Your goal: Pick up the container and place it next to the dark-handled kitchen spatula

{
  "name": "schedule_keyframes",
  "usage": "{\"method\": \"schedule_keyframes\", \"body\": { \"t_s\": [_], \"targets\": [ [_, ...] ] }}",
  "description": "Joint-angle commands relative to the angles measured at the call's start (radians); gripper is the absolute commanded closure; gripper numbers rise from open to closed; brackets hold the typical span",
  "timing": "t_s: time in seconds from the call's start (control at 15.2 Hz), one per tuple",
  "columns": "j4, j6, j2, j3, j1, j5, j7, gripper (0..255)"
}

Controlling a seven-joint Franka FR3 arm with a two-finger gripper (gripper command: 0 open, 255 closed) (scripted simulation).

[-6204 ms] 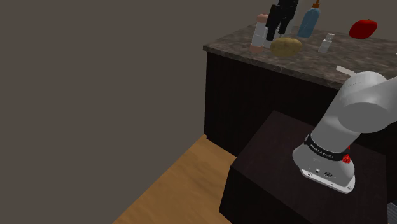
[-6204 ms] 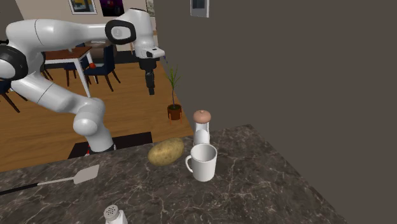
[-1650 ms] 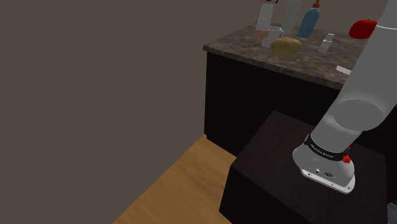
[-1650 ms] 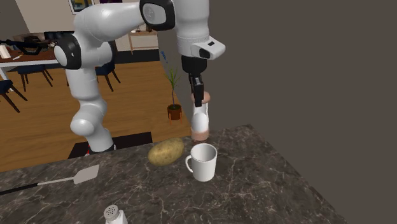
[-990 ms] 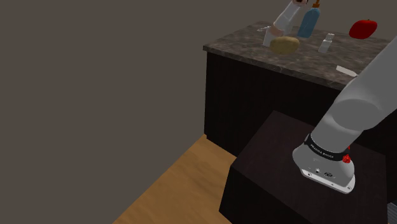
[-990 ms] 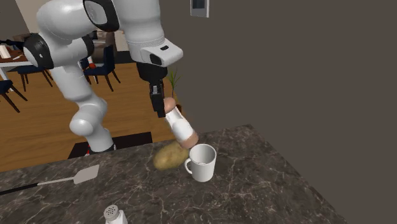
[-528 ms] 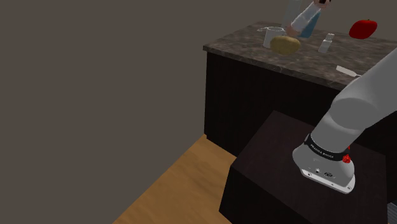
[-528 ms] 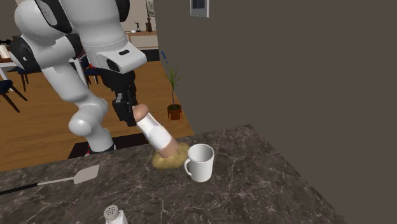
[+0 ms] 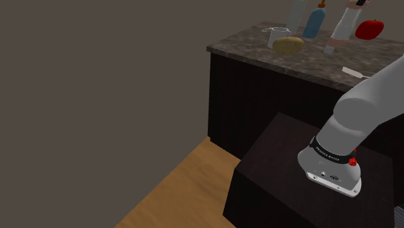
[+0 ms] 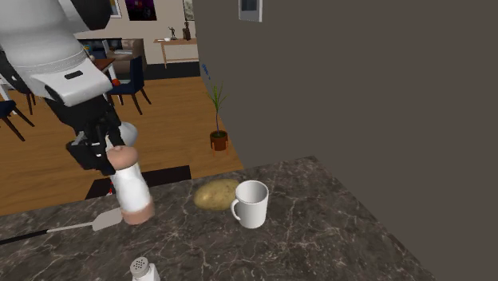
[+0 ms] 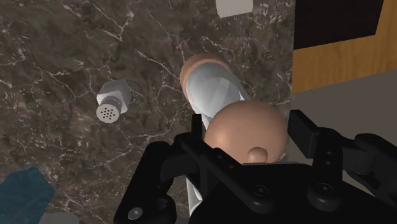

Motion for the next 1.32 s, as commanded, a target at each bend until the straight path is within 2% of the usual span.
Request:
{"method": "schedule_keyframes", "body": {
  "t_s": [0.0,0.4,0.73,0.92,1.12,1.25],
  "targets": [
    [0.014,-0.017,-0.007,-0.031,-0.012,-0.019,-0.047,255],
    [0.064,-0.053,-0.011,-0.146,-0.033,-0.067,-0.195,255],
    [0.138,-0.078,0.025,-0.293,-0.016,-0.086,-0.341,255],
    [0.199,-0.090,0.068,-0.429,0.028,-0.080,-0.443,255],
    [0.266,-0.103,0.105,-0.618,0.135,-0.071,-0.534,255],
    [0.220,-0.075,0.084,-0.567,0.094,-0.087,-0.520,255]
  ]
}}
